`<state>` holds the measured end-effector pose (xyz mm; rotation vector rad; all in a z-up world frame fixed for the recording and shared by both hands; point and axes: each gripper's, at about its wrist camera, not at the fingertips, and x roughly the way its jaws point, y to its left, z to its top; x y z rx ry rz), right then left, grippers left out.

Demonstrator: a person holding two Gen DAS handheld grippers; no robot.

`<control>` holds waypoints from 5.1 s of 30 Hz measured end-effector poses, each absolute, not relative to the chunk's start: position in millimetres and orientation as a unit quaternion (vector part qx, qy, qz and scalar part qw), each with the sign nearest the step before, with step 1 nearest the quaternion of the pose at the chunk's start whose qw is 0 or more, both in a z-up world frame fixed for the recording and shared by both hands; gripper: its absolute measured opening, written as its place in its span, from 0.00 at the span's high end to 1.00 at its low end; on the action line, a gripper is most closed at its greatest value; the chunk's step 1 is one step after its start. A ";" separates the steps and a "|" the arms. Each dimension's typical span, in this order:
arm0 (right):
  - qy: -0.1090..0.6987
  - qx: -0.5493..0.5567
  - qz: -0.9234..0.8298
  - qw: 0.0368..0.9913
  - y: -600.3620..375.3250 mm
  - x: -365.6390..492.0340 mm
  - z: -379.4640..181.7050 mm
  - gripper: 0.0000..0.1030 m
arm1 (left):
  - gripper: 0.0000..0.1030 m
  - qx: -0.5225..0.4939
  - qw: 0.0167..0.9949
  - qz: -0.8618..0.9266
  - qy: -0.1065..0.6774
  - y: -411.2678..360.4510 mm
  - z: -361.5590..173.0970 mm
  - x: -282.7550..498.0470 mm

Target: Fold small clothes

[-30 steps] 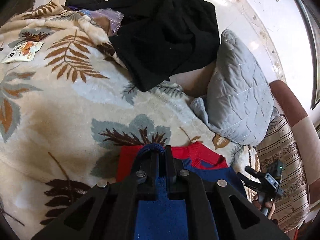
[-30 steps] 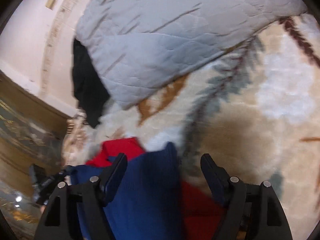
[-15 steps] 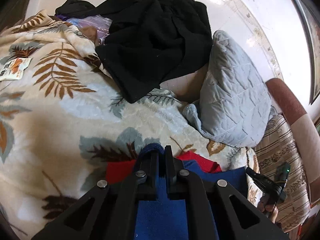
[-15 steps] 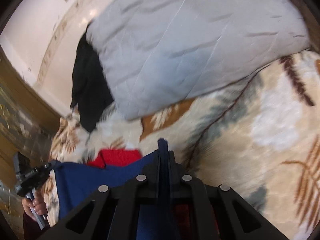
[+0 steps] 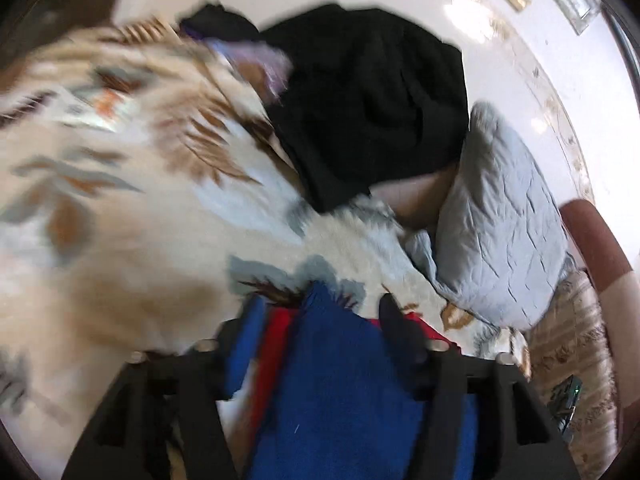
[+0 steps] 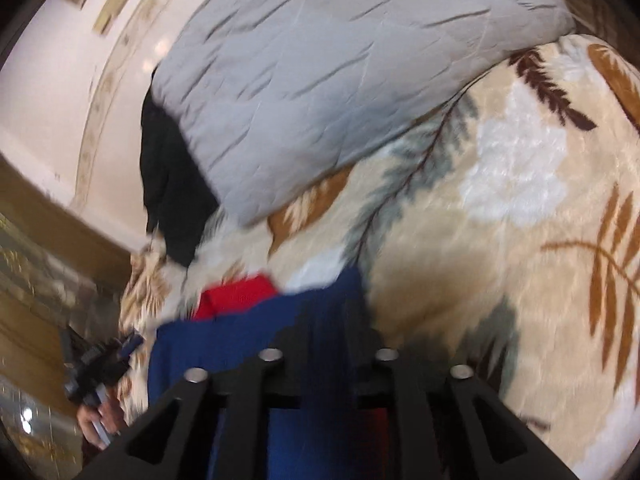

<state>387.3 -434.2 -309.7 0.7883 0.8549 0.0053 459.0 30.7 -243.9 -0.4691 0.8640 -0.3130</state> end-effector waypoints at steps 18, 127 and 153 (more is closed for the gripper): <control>0.409 0.280 -0.018 0.868 -405.9 418.1 -300.5 0.91 | 0.40 -0.157 0.848 -0.136 0.487 -9.7 -273.2 370.6; 0.265 0.216 0.026 0.939 -290.0 195.1 -194.0 0.26 | 0.19 0.111 0.942 -0.117 0.294 -79.8 -202.6 245.6; 0.439 0.277 0.011 0.855 -304.6 271.0 -280.4 0.63 | 0.18 0.114 0.909 -0.052 0.398 -49.1 -256.7 300.3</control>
